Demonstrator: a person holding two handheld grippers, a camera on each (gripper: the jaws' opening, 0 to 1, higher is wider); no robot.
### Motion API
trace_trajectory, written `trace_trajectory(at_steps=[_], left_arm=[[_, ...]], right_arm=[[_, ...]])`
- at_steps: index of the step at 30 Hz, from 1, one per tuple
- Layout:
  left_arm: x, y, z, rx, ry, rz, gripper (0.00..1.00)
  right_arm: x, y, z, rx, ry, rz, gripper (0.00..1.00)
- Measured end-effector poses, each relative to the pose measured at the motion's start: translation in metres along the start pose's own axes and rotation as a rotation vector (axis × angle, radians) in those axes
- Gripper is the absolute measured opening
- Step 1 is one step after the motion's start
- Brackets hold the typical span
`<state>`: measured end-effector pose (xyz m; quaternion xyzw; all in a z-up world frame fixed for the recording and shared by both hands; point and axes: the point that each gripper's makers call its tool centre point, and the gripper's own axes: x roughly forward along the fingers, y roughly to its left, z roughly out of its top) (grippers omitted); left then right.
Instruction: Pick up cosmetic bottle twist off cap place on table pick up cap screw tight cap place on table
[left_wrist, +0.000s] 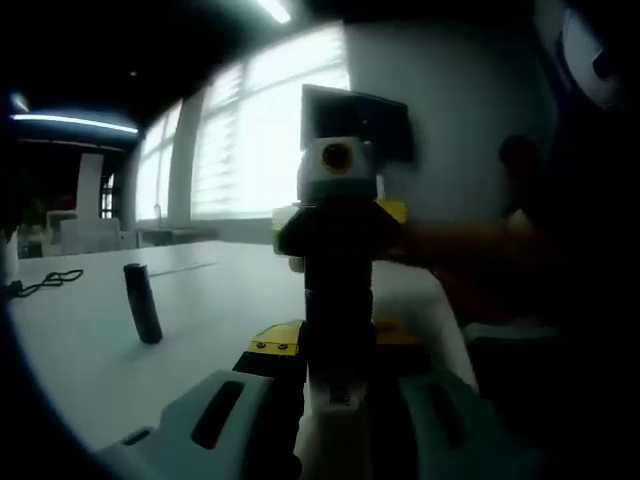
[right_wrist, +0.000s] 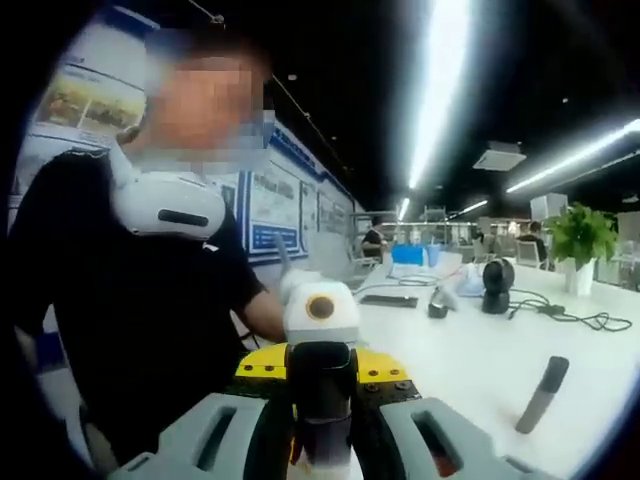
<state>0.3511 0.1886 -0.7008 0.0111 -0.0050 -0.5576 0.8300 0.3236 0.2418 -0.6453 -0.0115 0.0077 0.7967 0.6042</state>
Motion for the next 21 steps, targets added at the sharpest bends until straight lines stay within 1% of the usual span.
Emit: trace_trajectory(at_steps=[5,17,18,19,20,21], left_arm=[[0.0004,-0.0014,-0.0003,-0.002,0.000,-0.006,0.13],[0.0008,-0.0017,-0.0004,-0.002,0.000,-0.006,0.13],[0.0007,-0.0017,-0.0004,-0.003,0.000,-0.006,0.13],[0.0007,-0.0018,-0.0004,-0.001,0.000,-0.006,0.13],[0.0007,-0.0020,-0.0004,0.000,0.000,-0.006,0.13],[0.0006,-0.0021,-0.0004,0.000,-0.001,-0.006,0.13]], right_arm=[[-0.0010,0.0017,-0.0001,0.007,-0.005,0.016,0.15],[-0.0014,0.0021,0.0000,-0.001,0.004,0.000,0.16],[-0.0018,0.0022,0.0010,-0.007,0.003,-0.007,0.17],[-0.0017,0.0030,0.0030,-0.002,-0.006,-0.004,0.21],[-0.0014,0.0020,0.0060,0.024,-0.018,-0.013,0.27],[-0.0012,0.0019,0.0063,0.019,-0.015,-0.012,0.28]])
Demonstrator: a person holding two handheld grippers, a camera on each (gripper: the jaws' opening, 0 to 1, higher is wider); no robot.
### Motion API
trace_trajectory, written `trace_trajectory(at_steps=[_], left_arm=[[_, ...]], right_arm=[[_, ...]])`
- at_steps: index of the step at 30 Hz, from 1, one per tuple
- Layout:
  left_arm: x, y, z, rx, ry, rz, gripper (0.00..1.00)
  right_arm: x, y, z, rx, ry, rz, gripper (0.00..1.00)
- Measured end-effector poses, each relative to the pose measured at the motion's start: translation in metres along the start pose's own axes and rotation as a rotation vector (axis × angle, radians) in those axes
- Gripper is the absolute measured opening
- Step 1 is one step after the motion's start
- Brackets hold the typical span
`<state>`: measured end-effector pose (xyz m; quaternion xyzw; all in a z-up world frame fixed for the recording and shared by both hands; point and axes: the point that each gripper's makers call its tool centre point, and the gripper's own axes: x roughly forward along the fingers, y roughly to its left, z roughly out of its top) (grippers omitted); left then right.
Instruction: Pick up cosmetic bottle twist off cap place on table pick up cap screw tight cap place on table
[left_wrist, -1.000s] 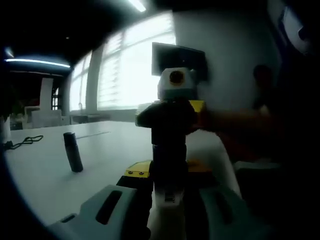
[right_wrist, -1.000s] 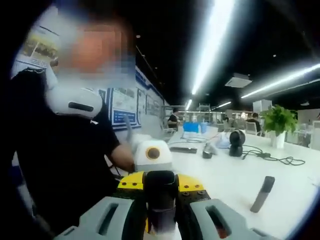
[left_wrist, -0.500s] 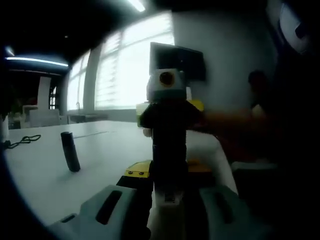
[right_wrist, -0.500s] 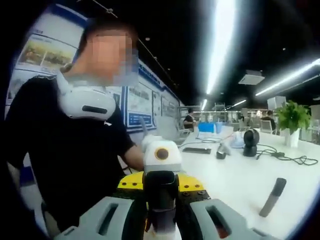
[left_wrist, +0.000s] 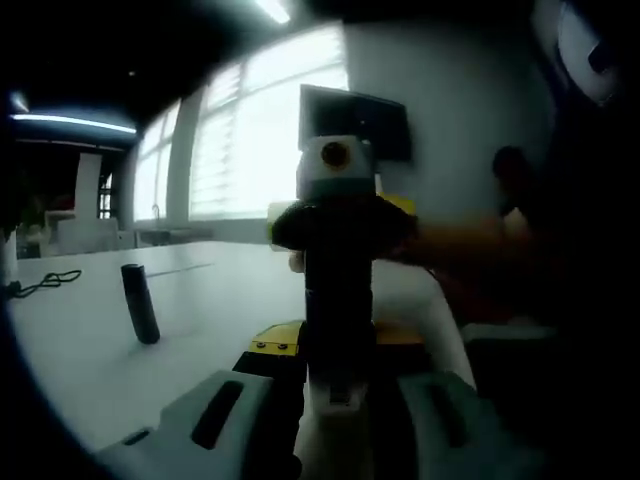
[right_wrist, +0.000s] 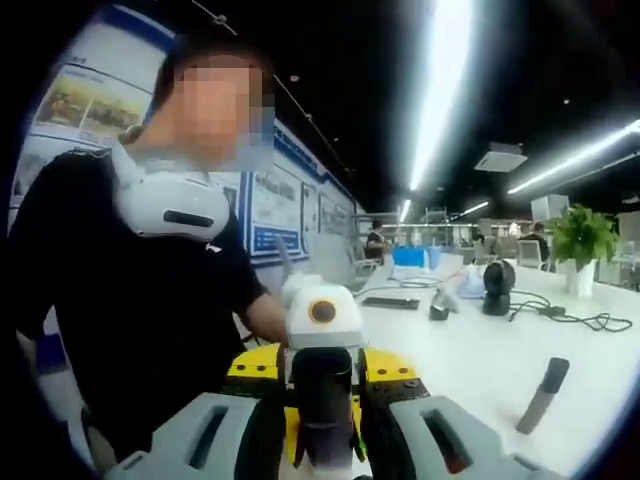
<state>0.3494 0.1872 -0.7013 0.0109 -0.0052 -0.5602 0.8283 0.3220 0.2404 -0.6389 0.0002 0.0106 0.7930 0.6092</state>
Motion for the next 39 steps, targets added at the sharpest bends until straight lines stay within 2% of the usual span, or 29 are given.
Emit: trace_trajectory(at_steps=[4,10,13,16,19,23,27,29,31,33,37,39], left_arm=[[0.000,0.000,0.000,0.000,0.000,0.000,0.13],[0.000,-0.001,0.000,0.001,-0.001,0.001,0.13],[0.000,0.000,0.000,-0.001,0.000,0.003,0.13],[0.000,0.000,-0.001,-0.005,0.001,0.006,0.13],[0.000,0.001,-0.001,-0.009,0.001,0.009,0.13],[0.000,0.001,0.000,0.001,-0.001,0.010,0.13],[0.000,0.002,0.000,0.002,-0.001,0.017,0.13],[0.000,0.002,0.000,0.001,0.000,0.017,0.13],[0.000,0.003,0.000,-0.001,0.000,0.018,0.13],[0.000,0.002,0.000,0.000,0.000,0.019,0.13],[0.000,0.003,0.000,-0.001,0.000,0.020,0.13],[0.000,0.003,0.000,-0.001,-0.001,0.021,0.13]], right_arm=[[-0.001,0.001,-0.001,-0.008,0.016,-0.008,0.27],[-0.005,0.001,0.002,-0.011,-0.006,-0.030,0.28],[-0.006,-0.003,0.001,-0.016,-0.003,-0.064,0.28],[-0.007,-0.002,0.005,-0.024,-0.021,-0.094,0.33],[-0.008,-0.004,0.006,-0.040,-0.033,-0.144,0.35],[-0.006,-0.006,0.003,-0.040,-0.018,-0.206,0.36],[-0.008,-0.014,0.003,-0.035,-0.023,-0.310,0.40],[-0.014,-0.019,0.004,-0.032,-0.048,-0.376,0.39],[-0.018,-0.016,0.011,-0.028,-0.104,-0.400,0.40],[-0.024,-0.017,0.014,-0.012,-0.131,-0.440,0.40],[-0.026,-0.017,0.016,-0.034,-0.133,-0.514,0.41],[-0.032,-0.024,0.017,-0.030,-0.137,-0.578,0.41]])
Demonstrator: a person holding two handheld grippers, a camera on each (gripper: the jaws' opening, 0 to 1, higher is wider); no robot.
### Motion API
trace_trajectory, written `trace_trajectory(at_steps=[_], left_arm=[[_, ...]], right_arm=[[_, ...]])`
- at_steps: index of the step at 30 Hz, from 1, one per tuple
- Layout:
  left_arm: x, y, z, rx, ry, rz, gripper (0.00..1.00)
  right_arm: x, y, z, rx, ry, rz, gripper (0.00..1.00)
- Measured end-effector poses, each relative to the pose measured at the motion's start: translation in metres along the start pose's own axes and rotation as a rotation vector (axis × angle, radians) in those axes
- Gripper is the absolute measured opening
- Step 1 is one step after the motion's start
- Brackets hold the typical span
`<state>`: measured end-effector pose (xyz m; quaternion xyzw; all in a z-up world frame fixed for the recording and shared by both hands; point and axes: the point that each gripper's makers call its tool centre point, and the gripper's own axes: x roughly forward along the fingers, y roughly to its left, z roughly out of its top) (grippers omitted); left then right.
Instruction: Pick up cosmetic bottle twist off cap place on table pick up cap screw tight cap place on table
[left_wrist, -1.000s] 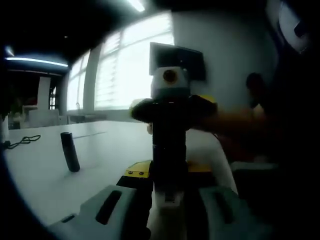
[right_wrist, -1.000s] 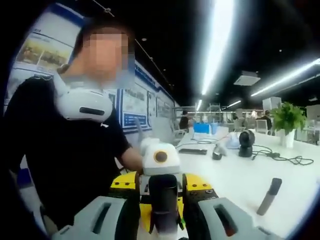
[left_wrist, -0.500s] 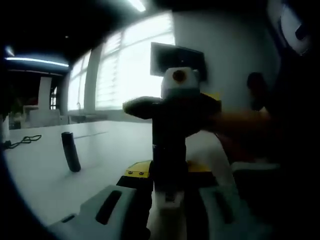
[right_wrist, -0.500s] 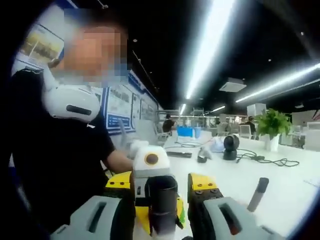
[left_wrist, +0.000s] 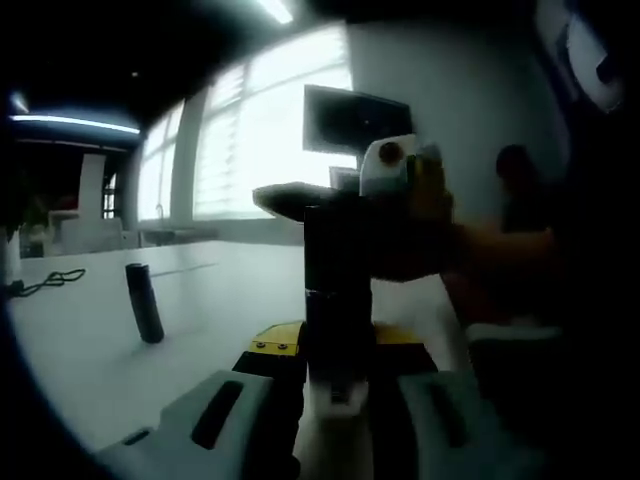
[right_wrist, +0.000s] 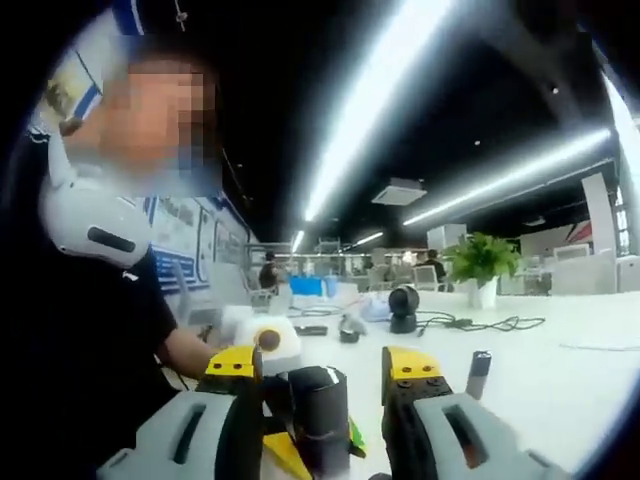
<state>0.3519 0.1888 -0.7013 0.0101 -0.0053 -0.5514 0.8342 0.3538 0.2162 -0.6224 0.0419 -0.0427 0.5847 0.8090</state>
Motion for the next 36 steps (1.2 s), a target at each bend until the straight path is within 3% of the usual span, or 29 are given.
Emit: trace_trajectory(at_steps=[5,8,17,22,29,32,36], left_arm=[[0.000,0.000,0.000,-0.003,0.001,0.002,0.13],[0.000,0.001,0.000,-0.003,0.001,0.006,0.13],[0.000,0.001,0.000,0.003,0.000,0.006,0.13],[0.000,0.001,0.000,0.003,-0.001,0.007,0.13],[0.000,0.003,0.000,0.007,-0.001,0.018,0.13],[0.000,0.004,0.000,0.008,-0.001,0.019,0.13],[0.000,0.004,0.001,0.012,-0.002,0.020,0.13]], right_arm=[[-0.005,-0.013,-0.002,0.062,-0.026,-0.125,0.41],[-0.012,-0.018,-0.004,0.038,-0.018,-0.212,0.40],[-0.005,0.005,-0.001,0.015,-0.017,-0.281,0.40],[-0.006,0.000,-0.005,0.020,-0.020,-0.334,0.40],[-0.008,-0.007,-0.015,-0.044,0.019,-0.488,0.40],[-0.005,-0.005,-0.013,0.004,-0.020,-0.508,0.41],[-0.002,-0.005,-0.014,-0.040,0.004,-0.555,0.40]])
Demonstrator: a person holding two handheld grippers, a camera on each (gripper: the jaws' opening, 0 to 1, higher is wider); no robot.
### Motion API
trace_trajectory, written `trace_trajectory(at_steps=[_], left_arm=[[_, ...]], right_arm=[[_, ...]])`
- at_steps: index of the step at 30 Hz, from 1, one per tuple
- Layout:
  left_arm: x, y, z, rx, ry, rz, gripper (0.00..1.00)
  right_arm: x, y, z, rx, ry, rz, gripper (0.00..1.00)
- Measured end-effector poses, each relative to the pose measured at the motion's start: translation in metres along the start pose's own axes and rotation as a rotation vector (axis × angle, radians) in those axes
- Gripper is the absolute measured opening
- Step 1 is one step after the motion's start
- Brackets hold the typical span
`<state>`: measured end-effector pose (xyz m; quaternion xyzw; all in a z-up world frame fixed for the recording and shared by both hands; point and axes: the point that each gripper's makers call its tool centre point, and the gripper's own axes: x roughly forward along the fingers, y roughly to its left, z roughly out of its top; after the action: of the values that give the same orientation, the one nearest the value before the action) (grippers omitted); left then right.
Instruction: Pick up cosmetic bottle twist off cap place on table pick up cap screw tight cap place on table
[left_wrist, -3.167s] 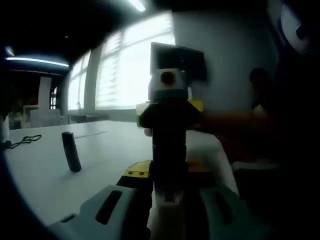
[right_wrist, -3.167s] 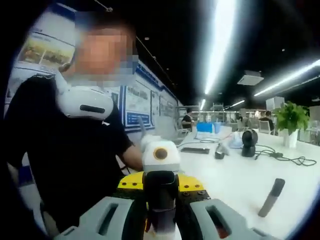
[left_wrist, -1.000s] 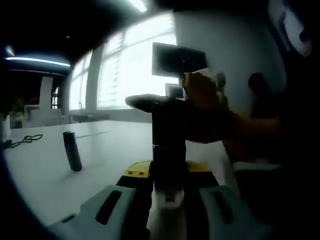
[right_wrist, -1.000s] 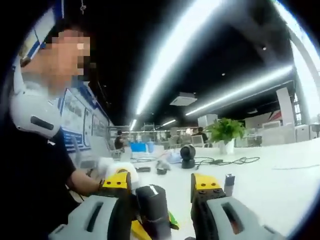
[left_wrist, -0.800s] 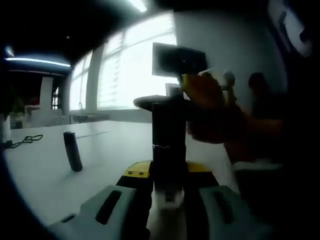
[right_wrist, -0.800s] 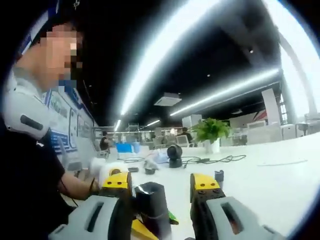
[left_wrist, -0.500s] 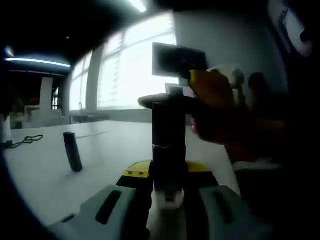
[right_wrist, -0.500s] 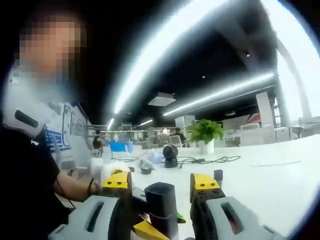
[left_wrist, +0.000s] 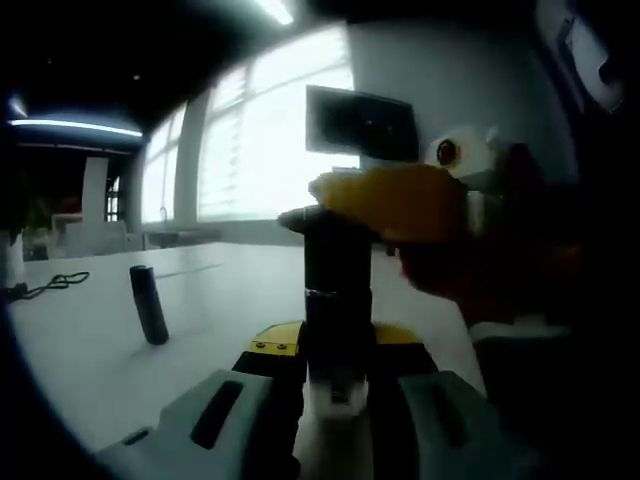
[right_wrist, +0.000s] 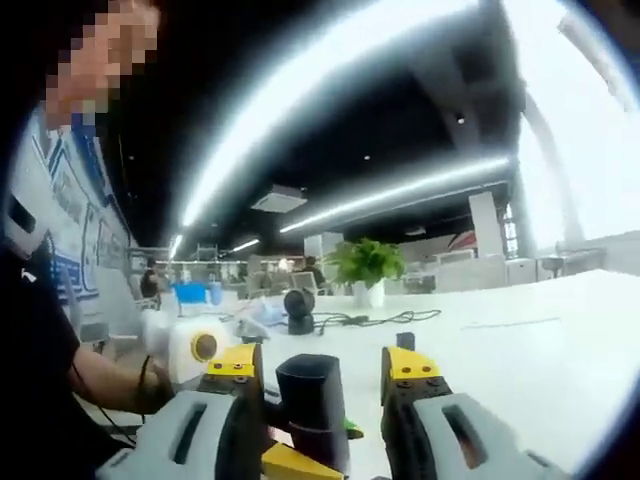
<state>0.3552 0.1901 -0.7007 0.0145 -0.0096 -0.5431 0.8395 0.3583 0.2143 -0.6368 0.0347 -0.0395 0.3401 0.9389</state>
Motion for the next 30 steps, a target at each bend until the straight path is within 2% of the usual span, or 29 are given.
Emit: trace_trajectory(at_steps=[4,5,6,7,10,13,16,17,21,30], left_arm=[[0.000,0.001,0.000,0.001,0.001,0.009,0.13],[0.000,0.003,0.000,0.001,0.002,0.018,0.13],[0.000,0.004,0.000,0.001,0.002,0.025,0.13],[0.000,0.005,0.000,0.002,0.002,0.029,0.13],[0.000,0.006,0.000,0.003,0.002,0.031,0.13],[0.000,0.006,0.000,0.001,0.003,0.033,0.13],[0.000,0.007,0.000,0.004,0.003,0.039,0.13],[0.000,0.007,0.000,0.001,0.003,0.038,0.13],[0.000,0.007,0.000,0.003,0.003,0.038,0.13],[-0.001,0.007,0.000,0.004,0.002,0.038,0.13]], right_arm=[[-0.001,-0.005,0.004,-0.020,0.006,-0.079,0.36],[-0.002,-0.009,0.007,-0.010,-0.009,-0.123,0.35],[-0.003,-0.011,0.004,-0.004,0.006,-0.156,0.33],[-0.001,-0.006,0.003,-0.001,0.009,-0.146,0.33],[0.001,-0.007,-0.002,-0.037,0.030,-0.196,0.33],[0.002,-0.007,-0.005,-0.033,0.033,-0.238,0.29],[0.001,-0.013,-0.010,-0.090,0.070,-0.301,0.28],[0.004,-0.007,-0.010,-0.081,0.067,-0.285,0.27],[0.007,-0.003,-0.008,-0.083,0.073,-0.295,0.24],[0.007,-0.009,-0.007,-0.115,0.075,-0.332,0.17]])
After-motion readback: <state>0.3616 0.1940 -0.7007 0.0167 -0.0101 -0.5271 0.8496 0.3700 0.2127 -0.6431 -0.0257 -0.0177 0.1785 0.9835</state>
